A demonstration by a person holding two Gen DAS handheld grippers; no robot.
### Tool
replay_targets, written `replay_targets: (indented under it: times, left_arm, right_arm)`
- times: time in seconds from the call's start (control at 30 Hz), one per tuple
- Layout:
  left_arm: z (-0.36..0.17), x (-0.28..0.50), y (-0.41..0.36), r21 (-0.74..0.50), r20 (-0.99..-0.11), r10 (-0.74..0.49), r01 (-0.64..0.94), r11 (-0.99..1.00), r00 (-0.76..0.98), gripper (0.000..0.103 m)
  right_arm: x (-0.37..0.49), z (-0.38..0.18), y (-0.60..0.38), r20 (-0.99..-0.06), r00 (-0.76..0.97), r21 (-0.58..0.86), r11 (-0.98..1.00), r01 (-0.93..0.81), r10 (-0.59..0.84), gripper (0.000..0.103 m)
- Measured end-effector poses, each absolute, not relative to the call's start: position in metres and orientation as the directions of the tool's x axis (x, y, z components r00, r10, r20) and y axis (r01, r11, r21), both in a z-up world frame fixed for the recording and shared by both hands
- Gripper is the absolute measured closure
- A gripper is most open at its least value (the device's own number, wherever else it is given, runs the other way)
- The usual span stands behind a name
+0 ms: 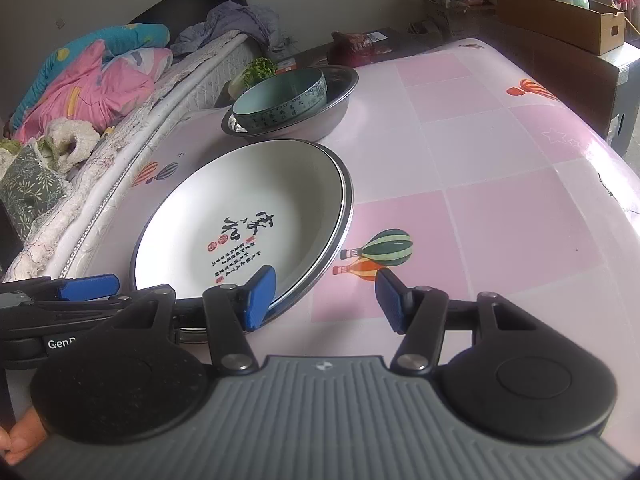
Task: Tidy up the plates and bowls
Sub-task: 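Move the right tool to the stainless bowl holding the teal bowl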
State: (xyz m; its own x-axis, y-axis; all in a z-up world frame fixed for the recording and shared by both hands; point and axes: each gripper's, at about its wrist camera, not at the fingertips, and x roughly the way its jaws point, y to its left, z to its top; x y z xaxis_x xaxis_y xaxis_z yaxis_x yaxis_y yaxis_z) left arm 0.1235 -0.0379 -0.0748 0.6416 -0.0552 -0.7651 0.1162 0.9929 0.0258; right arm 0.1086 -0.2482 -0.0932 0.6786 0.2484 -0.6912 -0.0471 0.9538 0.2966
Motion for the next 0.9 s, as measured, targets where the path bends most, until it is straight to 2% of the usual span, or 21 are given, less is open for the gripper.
replay_targets:
  times: [0.43, 0.9]
  left_arm:
    - [-0.071, 0.123, -0.036, 0.038, -0.752, -0.042, 0.107, 0.994, 0.658, 0.028]
    - [-0.062, 0.120, -0.033, 0.032, -0.745, -0.045, 0.104, 0.994, 0.666, 0.027]
  right_arm:
    - [0.109, -0.093, -0.250, -0.683, 0.682, 0.324, 0.945, -0.041, 0.264, 0.046]
    - [0.091, -0.063, -0.294, -0.609, 0.746, 0.424, 0.906, 0.021, 0.268, 0.044]
